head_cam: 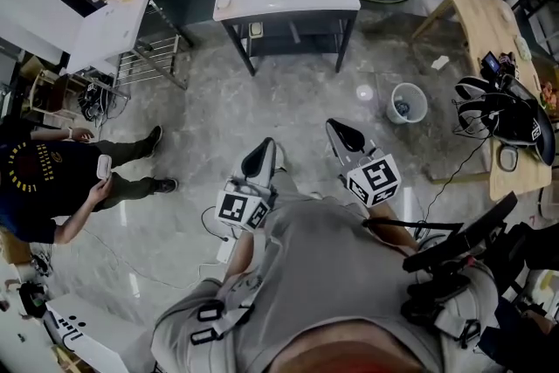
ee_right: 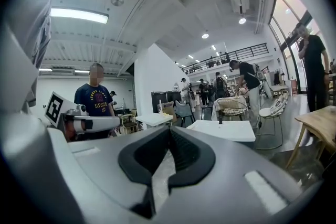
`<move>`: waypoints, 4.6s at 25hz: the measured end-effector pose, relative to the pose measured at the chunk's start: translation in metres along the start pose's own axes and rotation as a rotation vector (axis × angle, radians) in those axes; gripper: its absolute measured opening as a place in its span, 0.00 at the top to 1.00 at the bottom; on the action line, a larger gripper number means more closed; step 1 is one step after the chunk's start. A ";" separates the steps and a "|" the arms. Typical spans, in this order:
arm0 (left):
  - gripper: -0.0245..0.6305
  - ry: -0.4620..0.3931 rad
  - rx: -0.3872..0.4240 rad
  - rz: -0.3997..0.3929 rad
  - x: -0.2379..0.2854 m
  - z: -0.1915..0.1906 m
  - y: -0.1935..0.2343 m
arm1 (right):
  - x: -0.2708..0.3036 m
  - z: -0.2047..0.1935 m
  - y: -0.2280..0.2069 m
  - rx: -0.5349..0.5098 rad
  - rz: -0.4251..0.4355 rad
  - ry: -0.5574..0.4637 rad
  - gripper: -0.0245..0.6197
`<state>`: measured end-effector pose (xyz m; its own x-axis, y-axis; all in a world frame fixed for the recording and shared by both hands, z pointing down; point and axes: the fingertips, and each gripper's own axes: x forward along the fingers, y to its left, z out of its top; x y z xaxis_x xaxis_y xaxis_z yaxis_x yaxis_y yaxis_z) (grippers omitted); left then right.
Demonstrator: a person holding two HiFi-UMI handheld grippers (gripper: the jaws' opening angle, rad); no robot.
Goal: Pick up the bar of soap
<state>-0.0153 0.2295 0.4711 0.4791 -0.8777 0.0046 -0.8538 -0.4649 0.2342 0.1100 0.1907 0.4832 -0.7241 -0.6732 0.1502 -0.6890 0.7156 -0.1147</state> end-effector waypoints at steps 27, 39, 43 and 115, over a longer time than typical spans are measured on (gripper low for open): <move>0.97 -0.006 -0.032 -0.161 0.144 0.048 0.266 | 0.264 0.064 -0.041 -0.013 -0.149 0.027 0.96; 0.97 -0.001 -0.049 -0.203 0.196 0.048 0.302 | 0.313 0.068 -0.078 -0.001 -0.187 0.041 0.96; 0.97 -0.002 -0.050 -0.176 0.213 0.043 0.321 | 0.341 0.069 -0.091 0.002 -0.155 0.038 0.96; 0.35 0.135 0.069 0.126 0.578 0.094 0.497 | 0.549 0.156 -0.422 0.011 -0.073 -0.028 0.96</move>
<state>-0.1819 -0.5194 0.4990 0.3866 -0.9080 0.1613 -0.9185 -0.3633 0.1561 -0.0014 -0.5096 0.4604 -0.6720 -0.7288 0.1310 -0.7405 0.6621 -0.1153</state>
